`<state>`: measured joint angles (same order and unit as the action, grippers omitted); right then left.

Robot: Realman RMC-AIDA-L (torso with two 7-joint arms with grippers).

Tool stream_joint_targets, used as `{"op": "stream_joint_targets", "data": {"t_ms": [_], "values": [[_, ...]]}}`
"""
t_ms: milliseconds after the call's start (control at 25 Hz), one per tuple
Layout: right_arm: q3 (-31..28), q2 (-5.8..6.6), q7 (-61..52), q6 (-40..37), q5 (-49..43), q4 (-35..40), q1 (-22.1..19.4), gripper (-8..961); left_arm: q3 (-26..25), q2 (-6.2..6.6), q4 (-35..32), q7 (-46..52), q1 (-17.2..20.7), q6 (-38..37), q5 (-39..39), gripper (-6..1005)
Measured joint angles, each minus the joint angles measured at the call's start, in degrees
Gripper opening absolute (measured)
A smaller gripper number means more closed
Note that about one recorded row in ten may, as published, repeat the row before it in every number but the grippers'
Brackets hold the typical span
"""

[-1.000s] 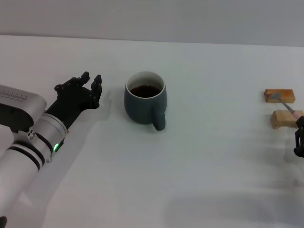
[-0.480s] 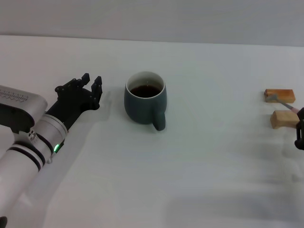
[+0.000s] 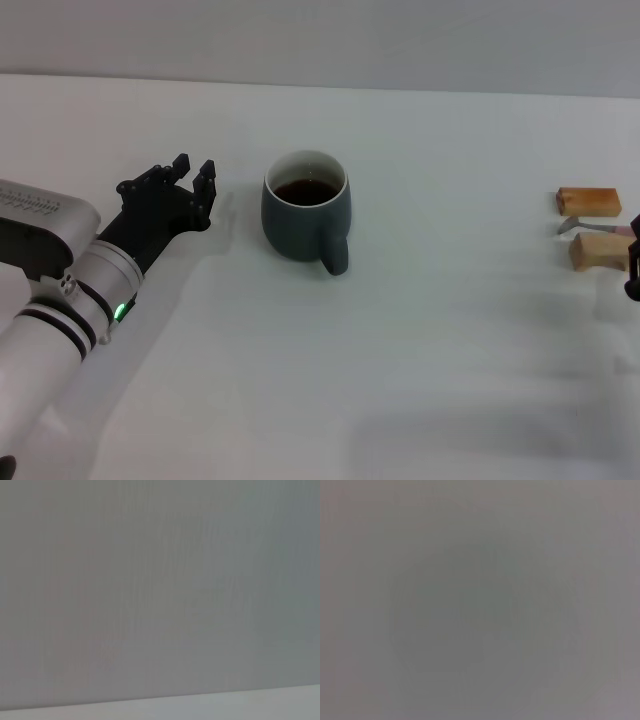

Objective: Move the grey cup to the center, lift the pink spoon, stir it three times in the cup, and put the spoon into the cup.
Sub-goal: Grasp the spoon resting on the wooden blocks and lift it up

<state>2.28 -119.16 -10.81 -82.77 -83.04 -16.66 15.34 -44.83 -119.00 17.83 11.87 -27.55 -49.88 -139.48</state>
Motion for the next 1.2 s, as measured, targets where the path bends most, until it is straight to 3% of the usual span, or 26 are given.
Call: {"op": "stream_joint_targets", "data": {"t_ms": [1200], "values": [[-4.25,0.07,0.00,-0.50,0.08,2.18,5.25,103,0.00,0.00,0.01,0.00,0.31,-0.04,0.00,303]]}}
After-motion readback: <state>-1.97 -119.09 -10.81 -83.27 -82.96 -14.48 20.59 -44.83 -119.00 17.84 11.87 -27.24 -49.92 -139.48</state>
